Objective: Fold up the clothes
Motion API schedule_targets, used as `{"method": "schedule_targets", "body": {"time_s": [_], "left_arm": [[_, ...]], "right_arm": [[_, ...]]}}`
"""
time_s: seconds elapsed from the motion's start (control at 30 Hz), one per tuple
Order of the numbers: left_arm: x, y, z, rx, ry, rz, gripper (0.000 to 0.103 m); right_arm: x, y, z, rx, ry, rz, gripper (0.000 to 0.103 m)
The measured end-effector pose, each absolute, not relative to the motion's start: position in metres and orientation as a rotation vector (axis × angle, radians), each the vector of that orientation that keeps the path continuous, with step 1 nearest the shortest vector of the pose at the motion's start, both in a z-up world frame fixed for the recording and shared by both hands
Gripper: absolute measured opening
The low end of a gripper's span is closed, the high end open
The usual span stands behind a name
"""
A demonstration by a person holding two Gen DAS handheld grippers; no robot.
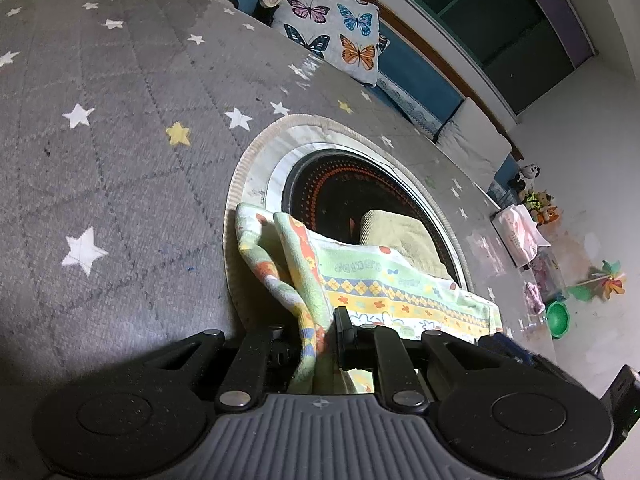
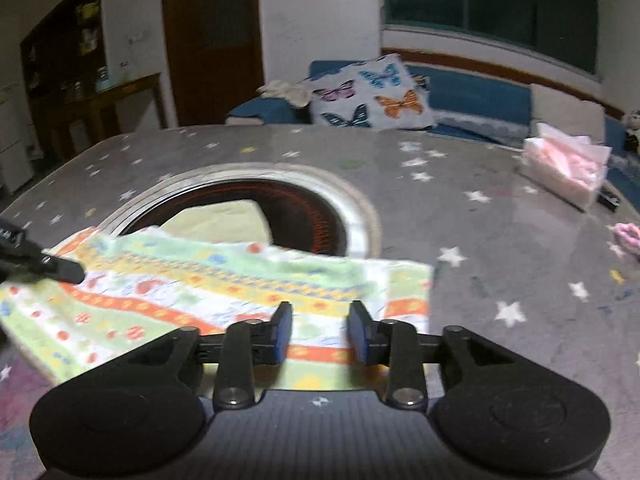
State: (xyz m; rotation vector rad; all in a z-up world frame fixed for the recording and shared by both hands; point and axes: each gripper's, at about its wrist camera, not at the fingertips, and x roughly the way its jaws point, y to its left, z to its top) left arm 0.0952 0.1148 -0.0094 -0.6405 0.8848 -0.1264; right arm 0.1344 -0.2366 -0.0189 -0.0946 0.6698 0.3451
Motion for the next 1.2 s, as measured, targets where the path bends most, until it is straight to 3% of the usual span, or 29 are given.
{"method": "schedule_targets", "body": {"time_s": [0.03,0.13,0.3,0.33,0.4,0.47,0.57,0.9,1.2], "left_arm": [[0.095,0.114,-0.009,-0.634,0.884,-0.124,0.014],[0.096,0.113,-0.008,-0.617,0.881,-0.121,0.014],[0.097,0.111,-0.007,-0.590,0.875,-0.112,0.014],[0.098,0.111,-0.006,-0.583,0.874,-0.109,0.014],[0.098,0.109,-0.005,-0.571,0.871,-0.104,0.014],[0.098,0.106,-0.003,-0.554,0.867,-0.100,0.014],[0.099,0.100,0.007,-0.526,0.853,-0.105,0.012],[0.122,0.042,0.056,-0.415,0.768,-0.224,0.010],[0.165,-0.045,0.068,-0.328,0.760,-0.354,0.010]], "right_arm": [[0.137,-0.238,-0.019,-0.103,0.662,0.319,0.054],[0.145,-0.247,-0.021,-0.093,0.662,0.268,0.058],[0.158,-0.264,-0.027,0.012,0.690,0.253,0.059],[0.158,-0.264,-0.026,0.023,0.690,0.264,0.056],[0.158,-0.263,-0.026,0.041,0.691,0.291,0.042],[0.158,-0.259,-0.025,0.044,0.696,0.305,0.019],[0.154,-0.261,-0.022,0.070,0.685,0.309,0.009],[0.131,-0.299,0.014,0.118,0.588,0.278,0.007],[0.128,-0.377,0.038,0.118,0.532,0.102,0.007]]}}
